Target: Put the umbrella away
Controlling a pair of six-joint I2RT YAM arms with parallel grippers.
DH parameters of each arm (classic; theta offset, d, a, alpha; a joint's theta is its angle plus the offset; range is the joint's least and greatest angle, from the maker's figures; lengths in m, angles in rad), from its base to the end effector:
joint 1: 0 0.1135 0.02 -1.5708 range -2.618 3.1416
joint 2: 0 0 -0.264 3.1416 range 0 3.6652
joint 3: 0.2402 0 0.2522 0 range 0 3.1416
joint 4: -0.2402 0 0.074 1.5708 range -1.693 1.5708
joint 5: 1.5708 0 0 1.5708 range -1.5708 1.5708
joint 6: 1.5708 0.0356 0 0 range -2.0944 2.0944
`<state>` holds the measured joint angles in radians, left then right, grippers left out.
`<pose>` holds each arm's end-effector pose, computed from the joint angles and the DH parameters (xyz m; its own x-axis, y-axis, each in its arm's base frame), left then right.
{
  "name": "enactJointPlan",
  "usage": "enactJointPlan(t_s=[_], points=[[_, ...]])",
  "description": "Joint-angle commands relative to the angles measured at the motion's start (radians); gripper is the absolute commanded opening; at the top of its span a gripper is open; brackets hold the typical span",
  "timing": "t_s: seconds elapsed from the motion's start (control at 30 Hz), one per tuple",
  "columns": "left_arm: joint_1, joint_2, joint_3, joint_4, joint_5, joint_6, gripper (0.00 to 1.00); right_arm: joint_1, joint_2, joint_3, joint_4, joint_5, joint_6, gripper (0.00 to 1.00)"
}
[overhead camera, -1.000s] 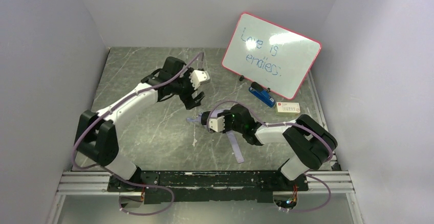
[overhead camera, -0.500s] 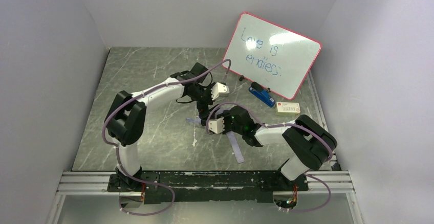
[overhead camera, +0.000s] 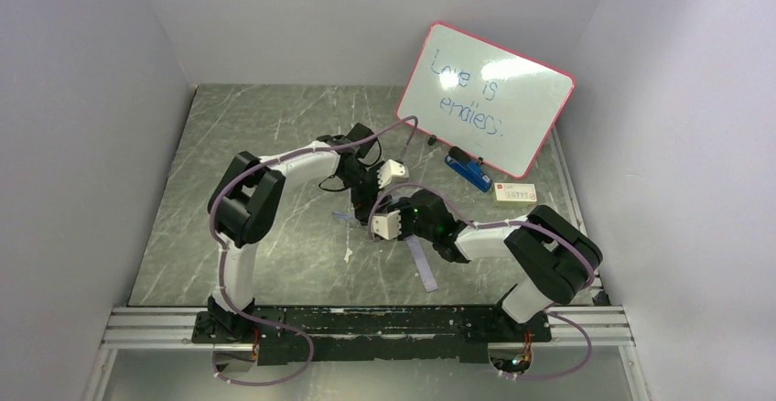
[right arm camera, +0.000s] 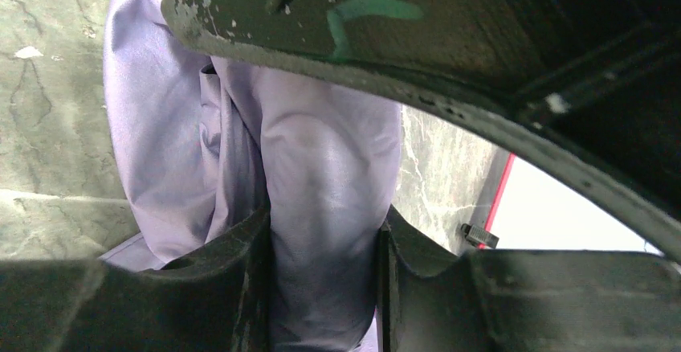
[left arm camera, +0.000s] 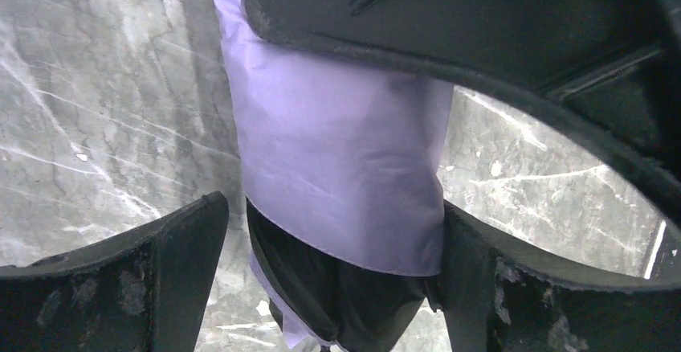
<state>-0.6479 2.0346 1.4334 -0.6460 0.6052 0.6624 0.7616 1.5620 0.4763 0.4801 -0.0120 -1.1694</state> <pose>0.3122 -0.2617 0.1626 -0.2021 0.7873 -0.5825 0.9700 0.0791 -0.2298 0.1988 0.1901 0.1264 0.4808 -0.8134 -0.3275 -0.6516 -0.0815 -0.7541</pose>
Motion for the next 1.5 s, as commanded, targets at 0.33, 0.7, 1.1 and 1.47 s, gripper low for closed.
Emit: enactJointPlan(t_s=[0.33,0.7,1.1,1.47], points=[[-0.014,0.099,0.084,-0.085,0.076,0.056,0.9,0.017,0.052,-0.028,-0.185,0.038,-0.026,0.09],[-0.029,0.136,0.084,-0.059,0.015,0.007,0.74,0.018,0.045,-0.036,-0.175,0.046,-0.029,0.09],[-0.048,0.158,0.087,-0.014,-0.102,-0.066,0.19,0.025,0.001,-0.023,-0.164,0.059,-0.019,0.2],[-0.051,0.133,0.018,0.046,-0.249,-0.098,0.05,0.05,-0.264,-0.004,-0.175,0.017,0.194,0.54]])
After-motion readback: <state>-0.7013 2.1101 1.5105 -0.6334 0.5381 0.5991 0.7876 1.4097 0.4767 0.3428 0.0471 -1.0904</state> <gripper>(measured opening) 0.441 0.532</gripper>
